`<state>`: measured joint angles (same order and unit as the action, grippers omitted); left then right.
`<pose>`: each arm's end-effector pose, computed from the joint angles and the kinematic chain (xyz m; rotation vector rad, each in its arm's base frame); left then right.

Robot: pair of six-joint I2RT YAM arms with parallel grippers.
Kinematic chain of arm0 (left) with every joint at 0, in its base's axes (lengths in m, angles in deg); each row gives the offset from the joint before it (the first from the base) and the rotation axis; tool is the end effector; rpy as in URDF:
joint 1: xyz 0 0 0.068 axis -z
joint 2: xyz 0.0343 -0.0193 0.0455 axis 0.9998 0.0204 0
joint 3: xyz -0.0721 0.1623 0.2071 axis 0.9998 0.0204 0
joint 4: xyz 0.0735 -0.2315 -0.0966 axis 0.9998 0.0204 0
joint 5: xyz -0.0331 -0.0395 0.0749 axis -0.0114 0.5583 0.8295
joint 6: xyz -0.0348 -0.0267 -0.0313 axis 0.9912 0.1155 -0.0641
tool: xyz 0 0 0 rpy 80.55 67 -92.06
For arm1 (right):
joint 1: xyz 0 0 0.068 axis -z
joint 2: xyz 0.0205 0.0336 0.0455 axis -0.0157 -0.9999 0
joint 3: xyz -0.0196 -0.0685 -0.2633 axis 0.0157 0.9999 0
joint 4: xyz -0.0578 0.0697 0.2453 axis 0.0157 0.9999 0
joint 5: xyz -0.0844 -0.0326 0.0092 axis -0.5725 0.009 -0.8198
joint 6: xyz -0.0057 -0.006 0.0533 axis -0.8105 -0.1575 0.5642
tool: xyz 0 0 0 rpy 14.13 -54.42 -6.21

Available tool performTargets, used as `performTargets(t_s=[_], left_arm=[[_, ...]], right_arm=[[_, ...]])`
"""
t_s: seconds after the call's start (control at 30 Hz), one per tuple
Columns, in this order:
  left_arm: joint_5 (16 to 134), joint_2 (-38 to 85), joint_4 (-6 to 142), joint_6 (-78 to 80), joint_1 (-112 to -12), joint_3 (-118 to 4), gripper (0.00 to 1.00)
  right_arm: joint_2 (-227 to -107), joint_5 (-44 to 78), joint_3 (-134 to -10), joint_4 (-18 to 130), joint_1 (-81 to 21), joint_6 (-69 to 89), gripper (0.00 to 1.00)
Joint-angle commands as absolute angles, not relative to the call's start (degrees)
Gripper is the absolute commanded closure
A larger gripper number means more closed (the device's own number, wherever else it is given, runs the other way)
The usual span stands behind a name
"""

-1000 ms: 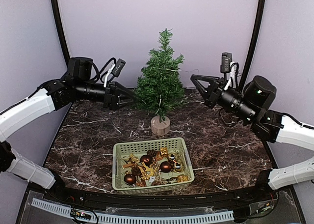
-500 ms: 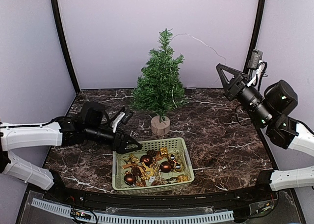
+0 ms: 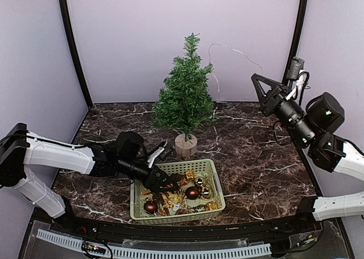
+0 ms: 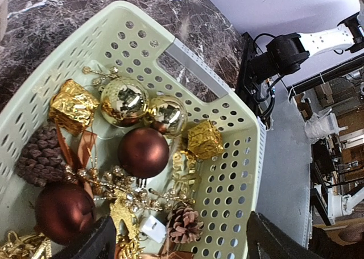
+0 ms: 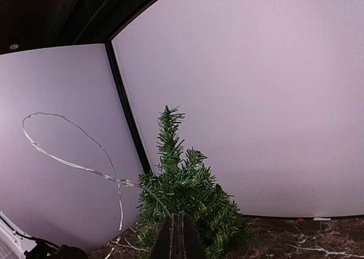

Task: Decorate the small christmas tree
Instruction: Pass from the right arm to the left

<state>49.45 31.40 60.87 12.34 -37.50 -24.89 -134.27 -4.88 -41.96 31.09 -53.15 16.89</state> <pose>0.1688 -0.2428 0.1961 0.9416 2.1865 -1.3370 0.1251 0.1468 0.3996 -0.1848 1.2359 0.8528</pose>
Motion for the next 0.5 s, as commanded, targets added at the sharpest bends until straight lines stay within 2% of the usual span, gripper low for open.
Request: performTargets(t_s=[0.0, 0.47], left_arm=[[45.48, 32.50, 54.92, 15.47, -36.53, -24.52, 0.18], [47.47, 33.54, 71.90, 8.45, -34.65, -28.80, 0.17]], right_arm=[[-133.41, -7.70, -43.36, 30.23, -53.55, 14.41, 1.00], [-131.15, -12.66, -44.45, 31.50, -53.55, 9.45, 1.00]])
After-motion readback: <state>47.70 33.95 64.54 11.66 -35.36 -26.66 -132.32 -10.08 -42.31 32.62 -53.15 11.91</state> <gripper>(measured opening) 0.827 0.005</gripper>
